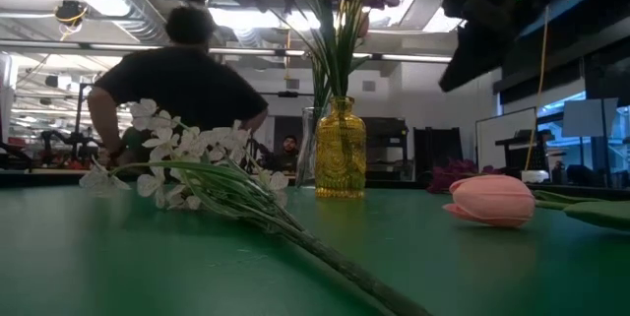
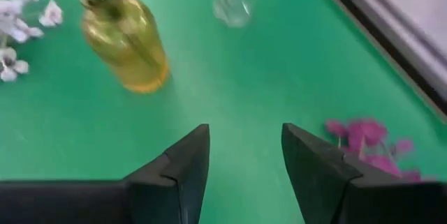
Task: Sort flowers into vase by color
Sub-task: Put the purple flowers into the yellow vase
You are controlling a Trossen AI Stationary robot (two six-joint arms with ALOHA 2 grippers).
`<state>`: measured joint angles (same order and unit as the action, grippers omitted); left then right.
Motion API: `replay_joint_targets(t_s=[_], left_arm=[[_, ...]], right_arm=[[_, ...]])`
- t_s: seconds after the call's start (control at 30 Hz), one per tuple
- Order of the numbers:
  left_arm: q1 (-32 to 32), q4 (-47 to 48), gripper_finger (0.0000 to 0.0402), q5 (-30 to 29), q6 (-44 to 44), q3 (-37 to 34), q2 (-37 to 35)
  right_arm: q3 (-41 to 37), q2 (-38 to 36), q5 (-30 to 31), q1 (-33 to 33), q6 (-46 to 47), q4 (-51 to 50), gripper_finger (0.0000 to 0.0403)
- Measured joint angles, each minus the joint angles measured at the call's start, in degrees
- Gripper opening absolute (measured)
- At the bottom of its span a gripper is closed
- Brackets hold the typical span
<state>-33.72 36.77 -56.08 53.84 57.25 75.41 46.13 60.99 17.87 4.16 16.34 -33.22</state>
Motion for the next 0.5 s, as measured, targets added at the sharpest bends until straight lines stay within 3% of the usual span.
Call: replay_joint_targets(t_s=[0.13,0.33,0.5], left_arm=[[-0.4,-2.68,0.0273,1.38,5.19,-6.12,-0.03],[-2.76,-3.37,0.0273,1.19,17.25,-15.47,-0.62],[-5.81,-7.31,0.0273,-1.69,20.74,-18.38,-0.58]], right_arm=[[1.02,1.09,-5.27,7.24,3.17,-7.03,0.0179],[0.89,4.24,-5.88,20.57,4.37,-15.29,0.0179],[0.91,8.19,-9.19,24.82,4.0,-14.5,0.0179]])
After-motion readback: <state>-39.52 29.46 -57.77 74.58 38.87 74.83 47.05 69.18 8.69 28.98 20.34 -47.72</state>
